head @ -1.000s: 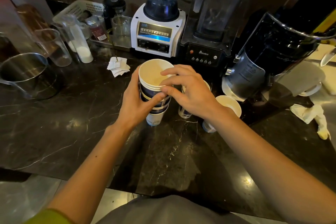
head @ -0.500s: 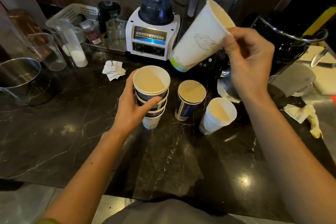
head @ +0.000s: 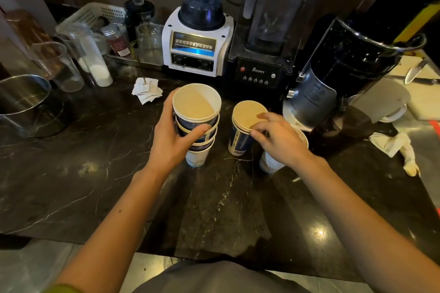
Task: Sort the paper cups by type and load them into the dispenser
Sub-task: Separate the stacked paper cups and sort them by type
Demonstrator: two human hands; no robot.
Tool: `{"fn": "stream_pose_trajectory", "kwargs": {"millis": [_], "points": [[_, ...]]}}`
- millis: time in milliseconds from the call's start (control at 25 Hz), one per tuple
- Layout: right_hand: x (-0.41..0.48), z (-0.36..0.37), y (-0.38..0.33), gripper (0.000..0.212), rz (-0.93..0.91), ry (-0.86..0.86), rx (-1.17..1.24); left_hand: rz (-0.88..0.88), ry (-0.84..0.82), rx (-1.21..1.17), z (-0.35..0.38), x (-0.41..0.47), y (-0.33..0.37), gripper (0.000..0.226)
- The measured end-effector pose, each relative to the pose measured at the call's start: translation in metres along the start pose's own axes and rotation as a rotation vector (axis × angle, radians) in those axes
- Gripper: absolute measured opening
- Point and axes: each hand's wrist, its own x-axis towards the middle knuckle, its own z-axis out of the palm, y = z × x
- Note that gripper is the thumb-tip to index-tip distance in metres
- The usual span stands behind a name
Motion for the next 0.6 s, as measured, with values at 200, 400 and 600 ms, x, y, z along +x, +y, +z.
{"fn": "stream_pose_trajectory", "kwargs": {"millis": [200, 400, 600], "points": [[0.005, -0.023, -0.021, 0.031, -0.067, 0.047, 0.041, -0.016, -0.007, -0.016, 0.000, 0.001, -0.002, 0.084], [0.012, -0.049, -0.081, 0.030, -0.357, 0.247, 0.336, -0.005, -0.010, -0.029, 0.001, 0.000, -0.005, 0.086], [0.018, -0.047, -0.085, 0.027, -0.394, 0.221, 0.376, 0.005, -0.016, -0.028, 0.000, 0.000, -0.003, 0.085]]}}
